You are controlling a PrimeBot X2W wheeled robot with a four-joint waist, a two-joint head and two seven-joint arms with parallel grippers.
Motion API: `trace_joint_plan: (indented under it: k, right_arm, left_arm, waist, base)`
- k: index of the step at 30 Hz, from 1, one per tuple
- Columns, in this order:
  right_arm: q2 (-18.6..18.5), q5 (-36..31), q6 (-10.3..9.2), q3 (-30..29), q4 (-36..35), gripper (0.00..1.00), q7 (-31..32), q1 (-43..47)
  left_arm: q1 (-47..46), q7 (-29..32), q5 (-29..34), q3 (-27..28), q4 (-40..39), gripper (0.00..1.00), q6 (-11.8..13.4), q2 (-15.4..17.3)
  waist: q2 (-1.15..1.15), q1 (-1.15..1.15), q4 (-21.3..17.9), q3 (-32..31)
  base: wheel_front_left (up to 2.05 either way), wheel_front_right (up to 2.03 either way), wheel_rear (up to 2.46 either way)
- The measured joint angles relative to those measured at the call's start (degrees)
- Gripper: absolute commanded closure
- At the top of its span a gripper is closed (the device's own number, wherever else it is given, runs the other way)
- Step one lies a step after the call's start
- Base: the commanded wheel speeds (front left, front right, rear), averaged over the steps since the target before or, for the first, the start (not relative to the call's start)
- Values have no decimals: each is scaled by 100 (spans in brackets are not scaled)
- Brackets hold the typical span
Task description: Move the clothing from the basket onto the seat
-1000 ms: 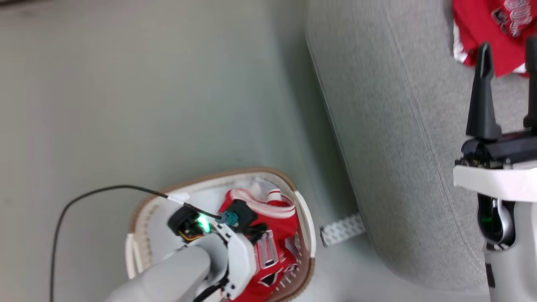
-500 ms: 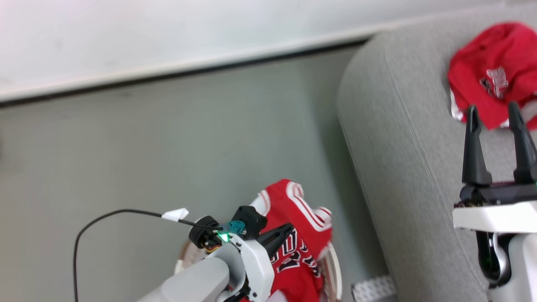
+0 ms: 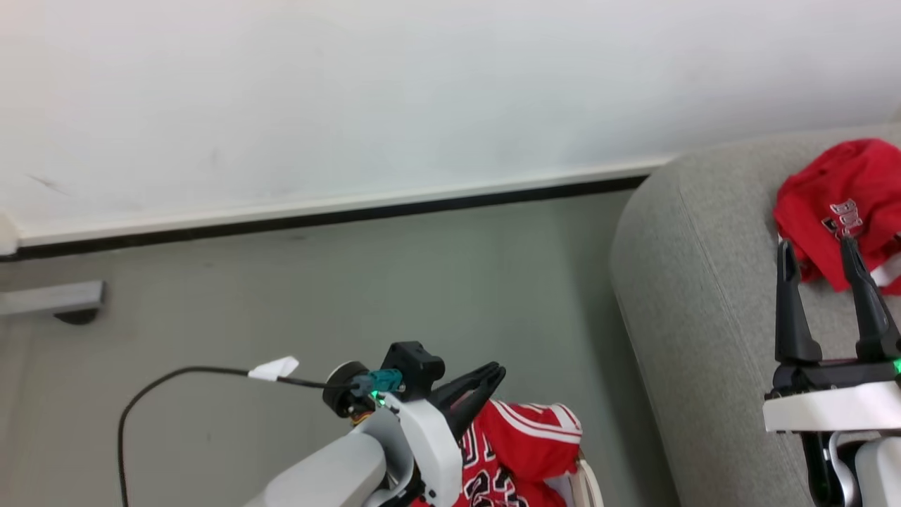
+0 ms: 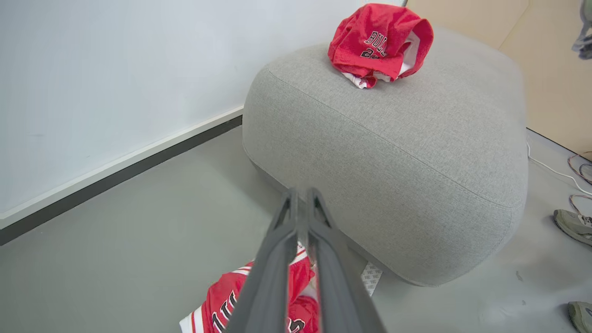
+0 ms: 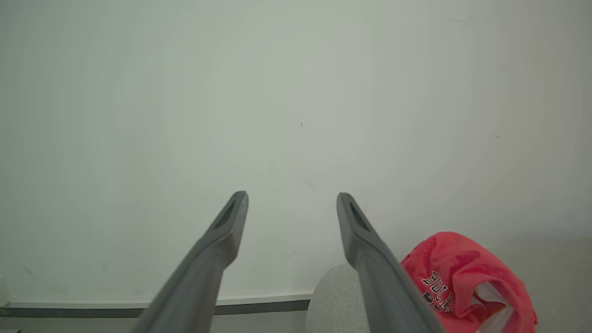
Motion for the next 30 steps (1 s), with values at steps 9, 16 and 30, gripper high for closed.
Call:
trace_joint_plan:
  k: [9, 16, 30]
  right_arm:
    - [-157, 88, 1, -40, 64, 0, 0, 314]
    - [-246, 159, 1, -34, 86, 0, 0, 602]
    - [-131, 250, 0, 212, 75, 0, 0, 917]
  left_arm:
    - [480, -1, 304, 806, -704, 0, 261, 321]
    - [1043, -1, 435, 1849, -1511, 0, 659, 754]
    - [2769, -2, 1227, 4453, -2927, 0, 1165, 1087]
  waist:
    - [0, 0, 290, -411]
    - [0, 1, 546, -710]
    - [0, 1, 750, -871]
  base:
    - [0, 0, 0]
    - [0, 0, 0]
    - [0, 0, 0]
